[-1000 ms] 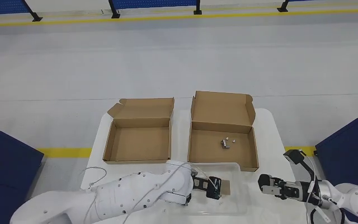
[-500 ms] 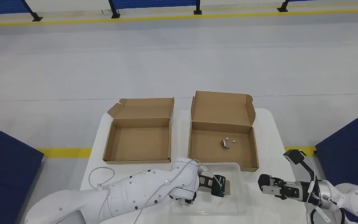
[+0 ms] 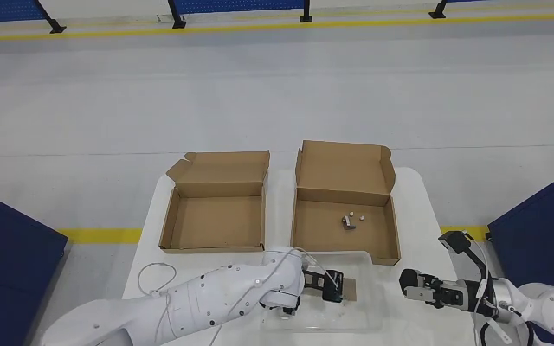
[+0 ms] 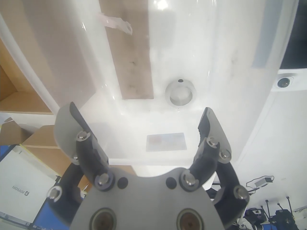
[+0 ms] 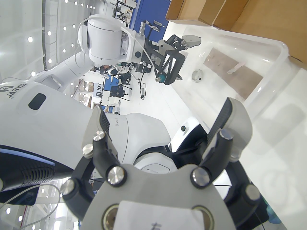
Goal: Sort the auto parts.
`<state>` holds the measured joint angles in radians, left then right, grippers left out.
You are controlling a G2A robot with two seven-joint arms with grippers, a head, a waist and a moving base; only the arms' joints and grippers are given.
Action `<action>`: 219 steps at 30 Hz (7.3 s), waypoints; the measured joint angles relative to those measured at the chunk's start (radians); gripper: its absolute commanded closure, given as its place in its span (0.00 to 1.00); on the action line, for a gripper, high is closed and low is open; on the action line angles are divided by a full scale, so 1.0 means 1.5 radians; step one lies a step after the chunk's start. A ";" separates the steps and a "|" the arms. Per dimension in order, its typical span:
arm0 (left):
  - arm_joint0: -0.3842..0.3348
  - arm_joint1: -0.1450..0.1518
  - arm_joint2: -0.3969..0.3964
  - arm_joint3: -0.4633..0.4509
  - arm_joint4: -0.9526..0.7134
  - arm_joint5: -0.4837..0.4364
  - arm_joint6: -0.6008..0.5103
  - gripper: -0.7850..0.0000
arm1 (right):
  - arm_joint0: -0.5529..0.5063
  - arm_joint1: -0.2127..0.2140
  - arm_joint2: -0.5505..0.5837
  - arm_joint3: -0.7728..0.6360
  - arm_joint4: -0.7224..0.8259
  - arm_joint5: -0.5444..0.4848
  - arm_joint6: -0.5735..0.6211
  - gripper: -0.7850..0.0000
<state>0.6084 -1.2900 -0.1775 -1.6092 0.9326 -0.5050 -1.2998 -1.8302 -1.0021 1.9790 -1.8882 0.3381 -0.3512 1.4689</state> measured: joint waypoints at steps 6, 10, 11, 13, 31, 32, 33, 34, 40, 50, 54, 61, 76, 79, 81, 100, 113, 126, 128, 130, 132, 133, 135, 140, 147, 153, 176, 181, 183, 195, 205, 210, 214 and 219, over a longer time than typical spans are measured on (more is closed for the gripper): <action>0.015 -0.010 0.005 0.025 0.006 -0.005 -0.005 0.00 | 0.000 0.000 0.000 0.000 0.000 0.000 0.000 0.00; 0.021 -0.020 0.005 0.043 0.011 -0.010 0.000 0.00 | 0.000 0.000 0.000 0.000 0.000 0.000 0.000 0.00; 0.021 -0.022 0.005 0.043 0.012 -0.008 -0.002 0.00 | 0.000 0.000 0.000 0.000 0.000 0.000 0.000 0.00; 0.020 -0.024 0.005 0.037 0.014 0.003 -0.014 0.00 | 0.000 0.000 0.000 0.000 0.000 0.000 0.000 0.00; 0.035 -0.036 0.003 0.087 0.046 0.013 -0.007 0.00 | 0.000 0.000 0.000 0.000 0.000 0.000 0.000 0.00; 0.035 -0.037 0.003 0.087 0.046 0.013 -0.008 0.00 | 0.000 0.000 0.000 0.000 0.000 0.000 0.000 0.00; 0.035 -0.037 0.003 0.087 0.046 0.013 -0.008 0.00 | 0.000 0.000 0.000 0.000 0.000 0.000 0.000 0.00; 0.035 -0.037 0.003 0.087 0.046 0.013 -0.008 0.00 | 0.000 0.000 0.000 0.000 0.000 0.000 0.000 0.00; 0.047 -0.038 0.004 0.097 0.067 0.017 0.017 0.00 | 0.000 0.000 0.000 0.000 0.000 0.000 0.000 0.00; 0.055 -0.047 -0.007 0.111 0.076 0.001 0.016 0.38 | 0.000 0.000 0.000 0.000 0.000 0.000 0.000 0.00; 0.055 -0.047 -0.015 0.108 0.080 0.001 0.005 0.45 | 0.000 0.000 0.000 0.000 0.000 0.000 0.000 0.00; 0.061 -0.042 -0.026 0.096 0.088 0.002 -0.013 0.45 | 0.000 0.000 0.000 0.000 0.000 0.000 0.000 0.00; 0.053 -0.051 0.005 0.118 0.070 -0.004 -0.006 0.54 | 0.000 0.000 0.000 0.000 0.000 0.000 0.000 0.00; 0.054 -0.058 0.005 0.127 0.072 -0.010 0.000 0.53 | 0.000 0.000 0.000 0.000 0.000 0.000 0.000 0.00; 0.056 -0.063 0.005 0.132 0.075 -0.014 0.003 0.53 | 0.000 0.000 0.000 0.000 0.000 0.000 0.000 0.00; 0.041 -0.095 0.005 0.180 0.054 -0.032 0.021 0.65 | 0.000 0.000 0.000 0.000 0.000 0.000 0.000 0.00; 0.046 -0.100 0.005 0.185 0.056 -0.036 0.025 0.75 | 0.000 0.000 0.000 0.000 0.000 0.000 0.000 0.00; 0.056 -0.091 0.005 0.174 0.063 -0.032 0.022 0.73 | 0.000 0.000 0.000 0.000 0.000 0.000 0.000 0.00; 0.058 -0.092 0.005 0.176 0.066 -0.034 0.023 0.73 | 0.000 0.000 0.000 0.000 0.000 0.000 0.000 0.00; 0.058 -0.093 0.005 0.179 0.068 -0.036 0.025 0.74 | 0.000 0.000 0.000 0.000 0.000 0.000 0.000 0.00; 0.057 -0.095 0.005 0.181 0.069 -0.037 0.026 0.75 | 0.000 0.000 0.000 0.000 0.000 0.000 0.000 0.00; 0.057 -0.096 0.005 0.183 0.070 -0.037 0.027 0.76 | 0.000 0.000 0.000 0.000 0.000 0.000 0.000 0.00; 0.058 -0.098 0.005 0.188 0.073 -0.037 0.027 0.85 | 0.000 0.000 0.000 0.000 0.000 0.000 0.000 0.00; 0.061 -0.104 0.005 0.196 0.080 -0.034 0.024 1.00 | 0.000 0.000 0.000 0.000 0.000 0.000 0.000 0.00; 0.058 -0.106 0.005 0.194 0.079 -0.026 0.015 1.00 | 0.000 0.000 0.000 0.000 0.000 0.000 0.000 0.00; 0.051 -0.101 0.005 0.177 0.071 -0.020 0.010 1.00 | 0.000 0.000 0.000 0.000 0.000 0.000 0.000 0.00; -0.006 -0.012 0.005 -0.006 -0.014 0.010 -0.020 1.00 | 0.000 0.000 0.000 0.000 0.000 0.000 0.000 0.00; 0.000 -0.010 -0.002 0.003 -0.014 0.011 -0.002 1.00 | 0.000 0.000 0.000 0.000 0.000 0.000 0.000 0.00; 0.005 -0.004 -0.020 0.011 -0.018 0.004 0.040 1.00 | 0.000 0.000 0.000 0.000 0.000 0.000 0.000 0.00; 0.095 0.111 -0.231 0.017 -0.048 -0.265 0.347 1.00 | 0.000 0.000 0.000 0.000 0.000 0.000 0.000 0.00; 0.135 0.136 -0.289 0.018 -0.011 -0.338 0.462 1.00 | 0.000 0.000 0.000 0.000 0.000 0.000 0.000 0.00; 0.141 0.136 -0.295 0.022 -0.015 -0.335 0.477 1.00 | 0.000 0.000 0.000 0.000 0.000 0.000 0.000 0.00; 0.159 0.146 -0.310 0.028 -0.024 -0.338 0.643 1.00 | 0.000 0.000 0.000 0.000 0.000 0.000 0.000 0.00; 0.136 0.172 -0.264 0.045 0.071 -0.338 0.897 1.00 | 0.000 0.000 0.000 0.000 0.000 0.000 0.000 0.00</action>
<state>0.8131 -1.0321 -0.5733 -1.5417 1.0388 -1.0123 0.0458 -1.8302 -1.0021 1.9790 -1.8882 0.3381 -0.3512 1.4689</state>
